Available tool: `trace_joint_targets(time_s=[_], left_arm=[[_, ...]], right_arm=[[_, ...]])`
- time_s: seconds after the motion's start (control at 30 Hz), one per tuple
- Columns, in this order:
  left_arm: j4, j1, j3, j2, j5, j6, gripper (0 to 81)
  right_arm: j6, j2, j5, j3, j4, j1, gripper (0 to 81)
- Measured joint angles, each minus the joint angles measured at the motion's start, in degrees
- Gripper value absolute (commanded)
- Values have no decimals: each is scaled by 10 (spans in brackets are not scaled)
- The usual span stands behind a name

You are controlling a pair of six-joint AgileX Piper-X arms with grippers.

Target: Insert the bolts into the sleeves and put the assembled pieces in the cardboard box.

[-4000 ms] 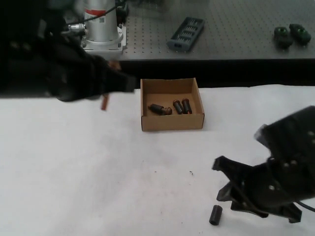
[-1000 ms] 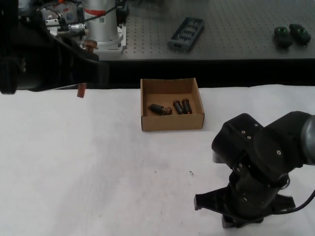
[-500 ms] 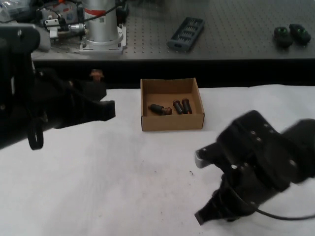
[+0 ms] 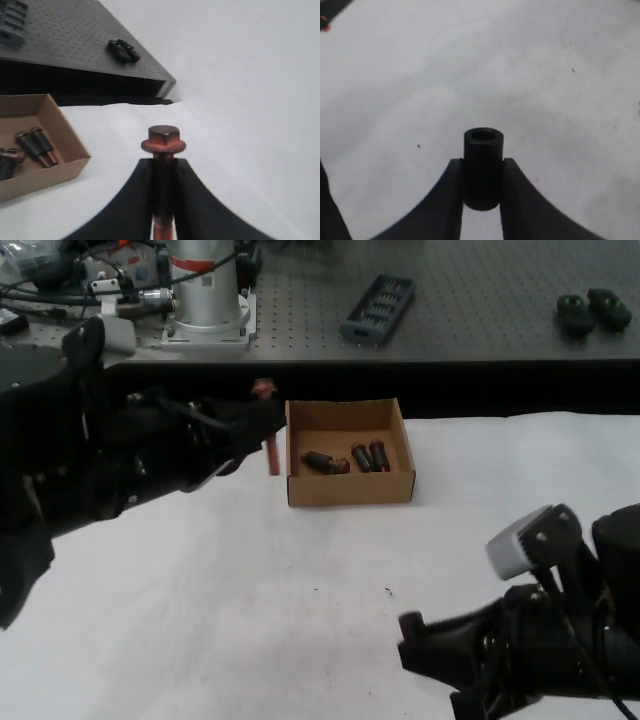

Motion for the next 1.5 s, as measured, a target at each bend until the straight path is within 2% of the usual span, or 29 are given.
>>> trace_joint_targets(time_s=[0.17, 0.53, 0.7, 0.97, 1.2, 1.5], left_arm=[[-63, -27, 0, 9, 33, -34, 51], [-70, -118, 0, 9, 9, -25, 51], [-64, -122, 24, 9, -11, -5, 51], [-167, -122, 113, 9, -40, -7, 51], [-203, -122, 129, 9, -64, -11, 51], [-212, -124, 133, 9, -77, -11, 51]], right_arm=[[14, 11, -45, 25, -124, 0, 121], [29, 91, -68, 36, -228, 0, 121], [26, 91, -68, 36, -233, 0, 121], [16, 114, -80, 36, -248, 0, 121], [32, 156, -116, 36, -297, 0, 121], [46, 165, -121, 36, -330, 0, 121]])
